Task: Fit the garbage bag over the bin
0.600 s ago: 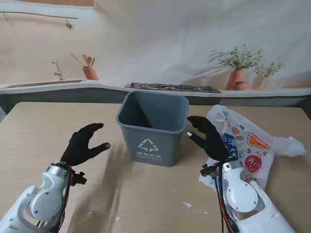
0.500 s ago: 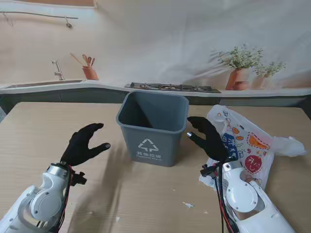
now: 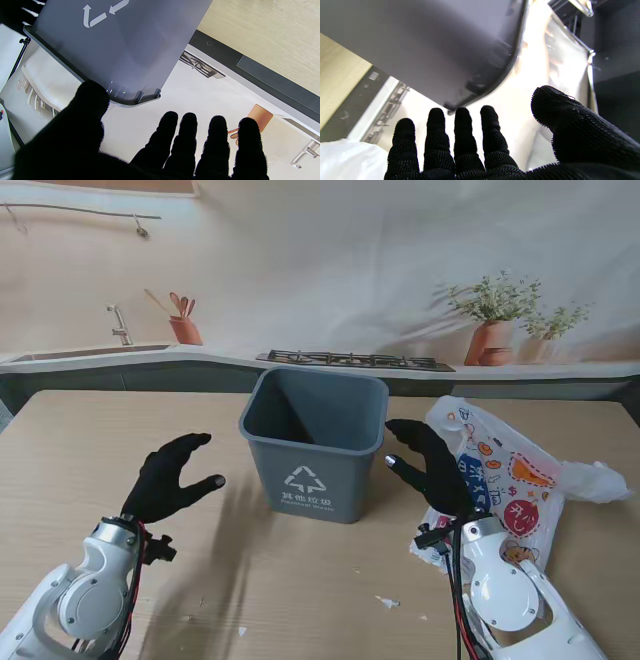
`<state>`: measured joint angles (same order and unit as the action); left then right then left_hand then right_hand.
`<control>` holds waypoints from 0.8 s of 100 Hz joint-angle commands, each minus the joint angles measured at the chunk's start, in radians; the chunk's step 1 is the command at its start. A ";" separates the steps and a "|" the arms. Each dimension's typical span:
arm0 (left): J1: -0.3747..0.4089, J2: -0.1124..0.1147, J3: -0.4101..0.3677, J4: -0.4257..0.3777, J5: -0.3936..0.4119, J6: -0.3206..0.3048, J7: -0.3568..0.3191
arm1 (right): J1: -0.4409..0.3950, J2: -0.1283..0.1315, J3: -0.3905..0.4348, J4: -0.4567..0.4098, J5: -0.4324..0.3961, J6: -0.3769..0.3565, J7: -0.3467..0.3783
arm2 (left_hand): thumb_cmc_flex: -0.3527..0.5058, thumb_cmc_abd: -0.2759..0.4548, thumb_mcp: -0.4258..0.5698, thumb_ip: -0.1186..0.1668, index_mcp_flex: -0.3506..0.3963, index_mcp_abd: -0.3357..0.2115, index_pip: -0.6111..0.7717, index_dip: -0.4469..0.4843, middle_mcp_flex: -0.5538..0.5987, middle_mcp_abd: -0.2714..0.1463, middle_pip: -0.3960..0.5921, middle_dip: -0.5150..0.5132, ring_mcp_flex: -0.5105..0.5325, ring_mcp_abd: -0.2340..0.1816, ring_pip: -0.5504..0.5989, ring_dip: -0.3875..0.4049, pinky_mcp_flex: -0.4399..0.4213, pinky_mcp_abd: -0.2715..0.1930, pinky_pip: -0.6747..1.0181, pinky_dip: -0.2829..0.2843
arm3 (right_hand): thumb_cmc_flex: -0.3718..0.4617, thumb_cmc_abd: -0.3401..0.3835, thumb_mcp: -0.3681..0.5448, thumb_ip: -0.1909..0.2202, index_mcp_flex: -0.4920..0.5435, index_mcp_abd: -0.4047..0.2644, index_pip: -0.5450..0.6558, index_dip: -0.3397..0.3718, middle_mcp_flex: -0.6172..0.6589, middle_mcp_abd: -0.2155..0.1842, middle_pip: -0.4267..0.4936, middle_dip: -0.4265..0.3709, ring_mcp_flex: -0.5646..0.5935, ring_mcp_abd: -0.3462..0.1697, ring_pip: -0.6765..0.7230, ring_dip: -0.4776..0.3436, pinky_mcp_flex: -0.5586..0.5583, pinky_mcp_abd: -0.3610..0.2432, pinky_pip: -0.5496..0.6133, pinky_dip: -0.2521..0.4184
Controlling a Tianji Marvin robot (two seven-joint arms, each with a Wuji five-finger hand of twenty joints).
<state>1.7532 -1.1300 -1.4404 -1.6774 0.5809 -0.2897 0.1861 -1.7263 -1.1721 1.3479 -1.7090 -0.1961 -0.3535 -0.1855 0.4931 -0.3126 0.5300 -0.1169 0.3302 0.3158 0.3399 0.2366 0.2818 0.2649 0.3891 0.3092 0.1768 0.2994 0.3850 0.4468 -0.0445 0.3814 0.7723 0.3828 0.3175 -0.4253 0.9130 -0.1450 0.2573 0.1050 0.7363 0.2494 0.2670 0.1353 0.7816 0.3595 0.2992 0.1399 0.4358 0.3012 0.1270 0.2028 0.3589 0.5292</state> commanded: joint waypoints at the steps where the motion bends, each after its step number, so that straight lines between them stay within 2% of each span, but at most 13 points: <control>1: -0.005 -0.003 0.004 -0.003 -0.001 0.006 -0.010 | -0.030 0.001 0.011 -0.059 -0.038 -0.016 0.006 | 0.006 0.011 -0.014 0.042 -0.012 0.014 -0.014 -0.005 -0.016 0.013 -0.007 -0.007 -0.021 0.003 -0.008 -0.008 -0.012 0.000 -0.028 -0.010 | -0.034 -0.036 0.005 0.026 0.022 -0.022 0.005 -0.018 0.021 0.007 0.009 0.007 0.011 0.009 0.025 0.008 0.026 0.003 0.029 0.012; 8: -0.009 -0.002 0.005 0.002 -0.001 0.006 -0.012 | -0.057 0.007 0.038 -0.107 -0.138 -0.017 -0.010 | 0.006 0.010 -0.014 0.041 -0.009 0.016 -0.012 -0.004 -0.015 0.016 -0.006 -0.007 -0.021 0.005 -0.007 -0.008 -0.012 -0.001 -0.028 -0.011 | -0.042 -0.047 0.001 0.025 0.027 -0.014 0.001 -0.019 0.026 0.007 0.013 0.010 0.017 0.009 0.037 0.014 0.036 0.007 0.037 0.017; 17: -0.011 -0.002 0.005 0.005 0.003 0.006 -0.012 | -0.072 0.015 0.089 -0.138 -0.321 -0.035 -0.057 | 0.005 0.010 -0.014 0.041 -0.009 0.014 -0.012 -0.004 -0.014 0.014 -0.006 -0.007 -0.020 0.003 -0.007 -0.008 -0.012 0.000 -0.028 -0.011 | -0.050 -0.088 -0.006 0.026 0.042 -0.005 0.004 -0.017 0.038 0.001 0.018 0.013 0.022 0.008 0.047 0.020 0.044 0.015 0.040 0.017; 25: -0.011 -0.002 0.005 0.006 0.001 0.007 -0.011 | -0.077 0.029 0.151 -0.161 -0.466 -0.038 -0.072 | 0.006 0.009 -0.013 0.042 -0.007 0.016 -0.012 -0.004 -0.014 0.015 -0.006 -0.007 -0.022 0.003 -0.007 -0.008 -0.012 -0.001 -0.029 -0.011 | -0.070 -0.109 -0.034 0.023 0.010 -0.008 0.000 -0.013 0.000 -0.016 0.024 0.019 -0.009 -0.013 0.039 0.017 0.025 -0.003 0.028 0.010; 33: -0.011 -0.002 0.005 0.006 0.001 0.008 -0.011 | -0.059 0.040 0.195 -0.165 -0.543 -0.037 -0.070 | 0.007 0.008 -0.012 0.042 -0.008 0.015 -0.013 -0.004 -0.014 0.015 -0.006 -0.007 -0.022 0.003 -0.008 -0.009 -0.012 0.000 -0.028 -0.011 | -0.059 -0.127 -0.095 0.021 -0.026 -0.005 -0.008 -0.005 -0.051 -0.023 0.027 0.019 -0.054 -0.032 0.025 0.012 -0.016 -0.022 0.013 0.007; 41: -0.011 -0.002 0.004 0.005 0.003 0.010 -0.011 | -0.040 0.056 0.235 -0.169 -0.609 0.003 -0.014 | 0.007 0.008 -0.011 0.041 -0.007 0.017 -0.013 -0.004 -0.014 0.016 -0.006 -0.007 -0.023 0.003 -0.008 -0.009 -0.013 -0.001 -0.029 -0.011 | -0.070 -0.105 -0.182 0.023 -0.076 -0.002 -0.029 -0.003 -0.103 -0.031 0.013 0.007 -0.096 -0.050 -0.007 -0.006 -0.064 -0.038 -0.002 0.012; 47: -0.012 -0.002 0.003 0.006 0.006 0.009 -0.011 | -0.021 0.071 0.259 -0.165 -0.644 0.037 0.054 | 0.007 0.007 -0.010 0.041 -0.007 0.017 -0.014 -0.005 -0.014 0.016 -0.006 -0.007 -0.023 0.003 -0.007 -0.009 -0.013 0.000 -0.029 -0.011 | -0.077 -0.075 -0.268 0.034 -0.120 0.006 -0.040 -0.003 -0.098 -0.033 -0.079 -0.037 -0.126 -0.063 -0.028 -0.018 -0.089 -0.049 -0.016 0.015; 53: -0.012 -0.001 0.002 0.007 0.007 0.009 -0.011 | 0.004 0.083 0.272 -0.152 -0.644 0.067 0.134 | 0.007 0.007 -0.010 0.041 -0.006 0.017 -0.014 -0.005 -0.014 0.015 -0.007 -0.007 -0.022 0.002 -0.007 -0.009 -0.013 0.000 -0.029 -0.011 | -0.090 -0.078 -0.307 0.045 -0.151 0.021 -0.048 -0.004 -0.099 -0.029 -0.145 -0.063 -0.148 -0.067 -0.041 -0.026 -0.117 -0.060 -0.025 0.019; 58: -0.012 -0.001 0.001 0.007 0.008 0.009 -0.011 | 0.031 0.089 0.274 -0.129 -0.636 0.086 0.177 | 0.007 0.006 -0.009 0.041 -0.007 0.017 -0.014 -0.005 -0.014 0.015 -0.006 -0.006 -0.022 0.002 -0.007 -0.009 -0.013 0.000 -0.029 -0.011 | -0.102 -0.090 -0.309 0.049 -0.173 0.033 -0.053 -0.005 -0.098 -0.026 -0.192 -0.081 -0.163 -0.069 -0.047 -0.030 -0.129 -0.066 -0.026 0.026; 66: -0.011 -0.002 0.000 0.005 0.006 0.012 -0.011 | 0.075 0.097 0.270 -0.086 -0.636 0.114 0.216 | 0.007 0.005 -0.008 0.041 -0.006 0.017 -0.014 -0.005 -0.013 0.016 -0.006 -0.006 -0.022 0.003 -0.006 -0.009 -0.013 0.000 -0.029 -0.011 | -0.139 -0.120 -0.256 0.043 -0.175 0.048 -0.112 -0.039 -0.092 -0.020 -0.268 -0.104 -0.178 -0.071 -0.052 -0.035 -0.145 -0.073 -0.031 0.043; 80: -0.011 -0.002 -0.001 0.004 0.008 0.015 -0.011 | 0.118 0.106 0.264 -0.052 -0.642 0.171 0.278 | 0.007 0.006 -0.007 0.041 -0.007 0.019 -0.015 -0.005 -0.014 0.015 -0.006 -0.006 -0.024 0.001 -0.007 -0.009 -0.013 -0.002 -0.028 -0.011 | -0.172 -0.122 -0.231 0.038 -0.178 0.065 -0.159 -0.053 -0.092 -0.012 -0.303 -0.114 -0.179 -0.069 -0.075 -0.048 -0.164 -0.076 -0.039 0.052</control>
<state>1.7394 -1.1299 -1.4404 -1.6687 0.5882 -0.2802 0.1872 -1.6084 -1.0686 1.6068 -1.7534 -0.8313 -0.2068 0.0448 0.4931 -0.3126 0.5300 -0.1168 0.3302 0.3158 0.3398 0.2365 0.2818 0.2650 0.3891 0.3092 0.1768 0.2994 0.3850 0.4468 -0.0446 0.3814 0.7723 0.3824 0.2009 -0.5122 0.6707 -0.1450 0.1125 0.1420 0.6025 0.2147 0.1993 0.1255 0.5108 0.2543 0.1640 0.0945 0.3802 0.2667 -0.0108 0.1512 0.3550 0.5610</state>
